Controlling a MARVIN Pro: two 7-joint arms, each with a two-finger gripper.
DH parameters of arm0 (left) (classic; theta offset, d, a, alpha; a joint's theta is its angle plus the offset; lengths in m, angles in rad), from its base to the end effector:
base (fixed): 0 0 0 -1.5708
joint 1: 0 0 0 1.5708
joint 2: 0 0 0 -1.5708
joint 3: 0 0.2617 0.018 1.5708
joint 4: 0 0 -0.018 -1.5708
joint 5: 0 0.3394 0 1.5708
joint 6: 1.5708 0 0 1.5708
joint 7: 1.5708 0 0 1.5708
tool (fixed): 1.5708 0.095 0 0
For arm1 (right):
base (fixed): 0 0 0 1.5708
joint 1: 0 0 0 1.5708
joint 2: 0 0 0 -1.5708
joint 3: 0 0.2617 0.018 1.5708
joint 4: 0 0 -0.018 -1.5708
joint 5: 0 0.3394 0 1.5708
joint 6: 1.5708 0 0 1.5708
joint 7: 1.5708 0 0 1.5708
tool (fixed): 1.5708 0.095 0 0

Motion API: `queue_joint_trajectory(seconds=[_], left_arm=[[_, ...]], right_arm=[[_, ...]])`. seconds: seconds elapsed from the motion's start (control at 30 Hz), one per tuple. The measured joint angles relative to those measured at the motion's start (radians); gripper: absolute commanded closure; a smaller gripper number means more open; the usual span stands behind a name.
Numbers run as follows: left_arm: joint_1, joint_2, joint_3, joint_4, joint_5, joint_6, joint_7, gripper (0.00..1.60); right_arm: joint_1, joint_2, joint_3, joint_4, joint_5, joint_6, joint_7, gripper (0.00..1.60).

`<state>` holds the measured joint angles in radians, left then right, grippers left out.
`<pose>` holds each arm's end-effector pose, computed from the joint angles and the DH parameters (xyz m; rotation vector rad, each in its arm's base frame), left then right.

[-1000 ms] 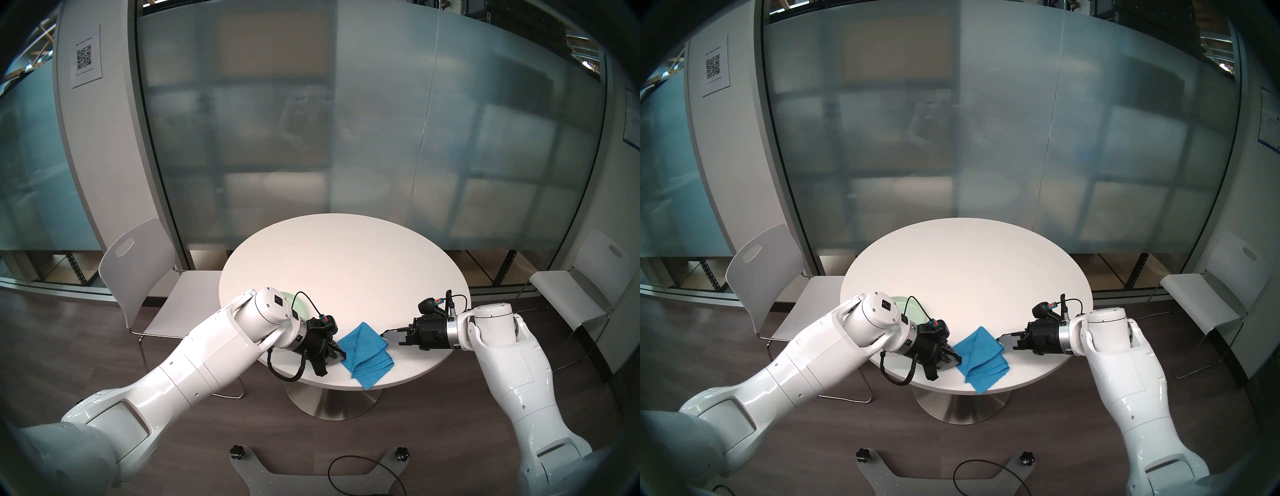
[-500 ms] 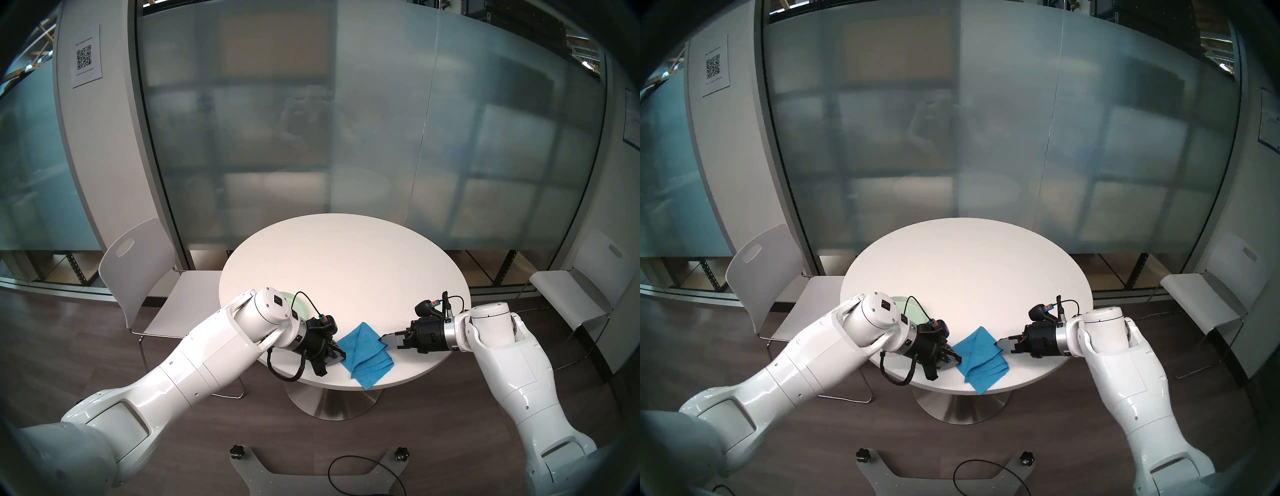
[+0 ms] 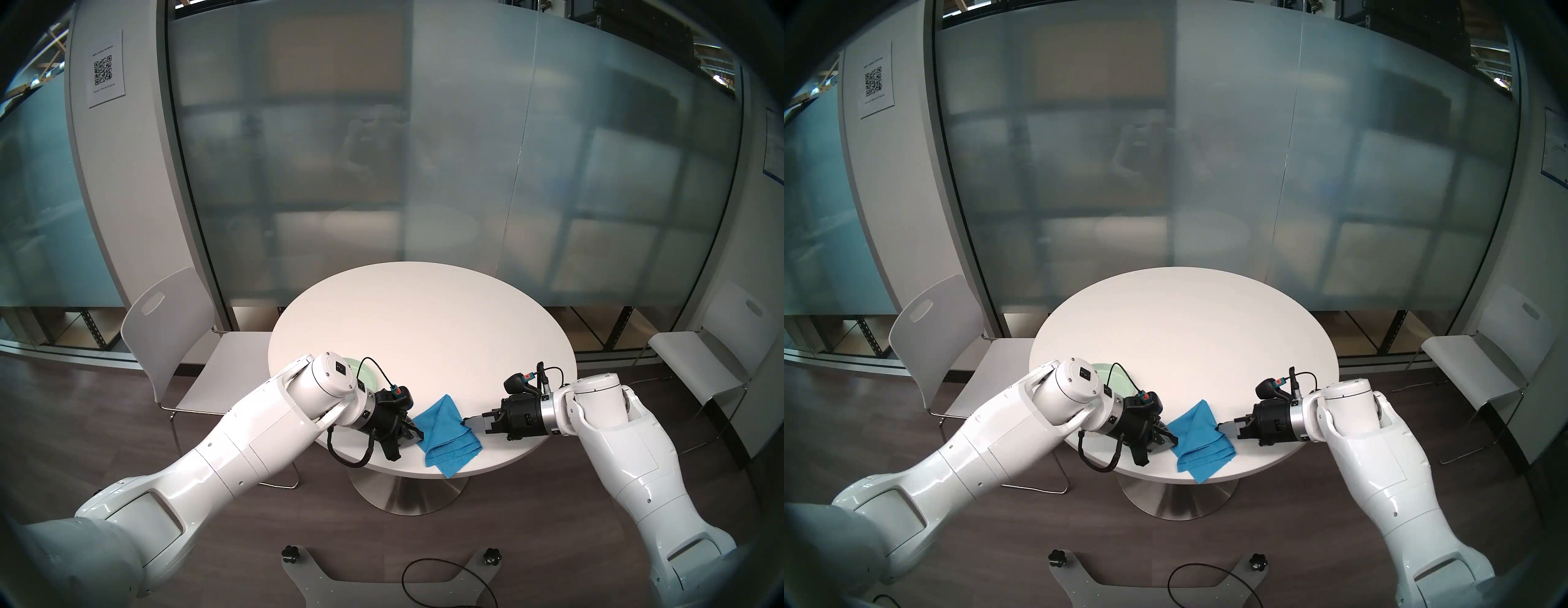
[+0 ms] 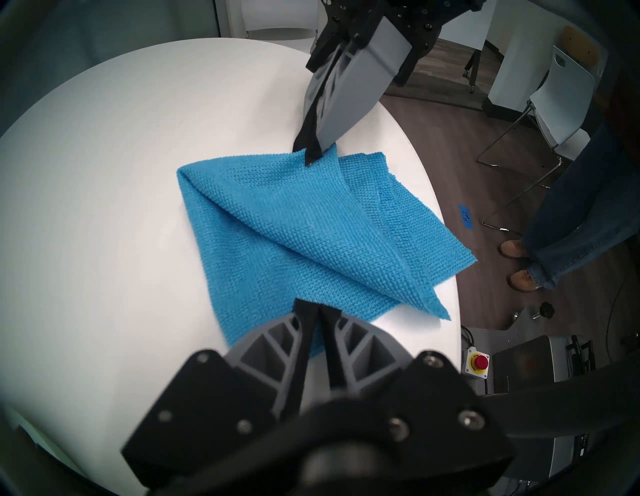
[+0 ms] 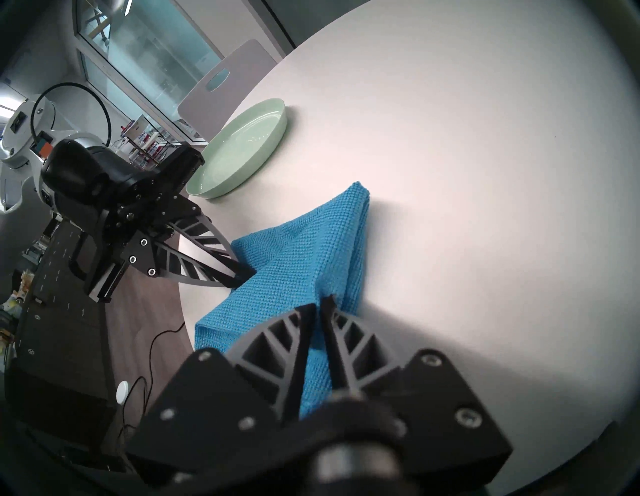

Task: Fold the napkin in half twice and place it beside the plate

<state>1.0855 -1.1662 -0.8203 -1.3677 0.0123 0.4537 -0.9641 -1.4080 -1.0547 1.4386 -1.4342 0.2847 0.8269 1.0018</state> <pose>0.4280 -0.1462 -0.3146 1.9355 -1.6227 0.7865 0.4240 -0.0504 -0.3022 -2.2330 -0.5906 -0.7185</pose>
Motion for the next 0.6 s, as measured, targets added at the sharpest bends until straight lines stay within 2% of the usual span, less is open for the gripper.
queue_joint_trajectory(seconds=[0.03,0.6], left_arm=[[0.000,0.000,0.000,0.001,0.000,-0.001,0.000,1.03],[-0.003,-0.001,0.002,0.003,0.000,-0.003,-0.003,1.03]], right_arm=[[0.000,0.003,-0.003,-0.001,0.005,-0.002,0.002,1.60],[0.016,0.028,-0.015,-0.019,0.050,-0.018,0.018,1.60]])
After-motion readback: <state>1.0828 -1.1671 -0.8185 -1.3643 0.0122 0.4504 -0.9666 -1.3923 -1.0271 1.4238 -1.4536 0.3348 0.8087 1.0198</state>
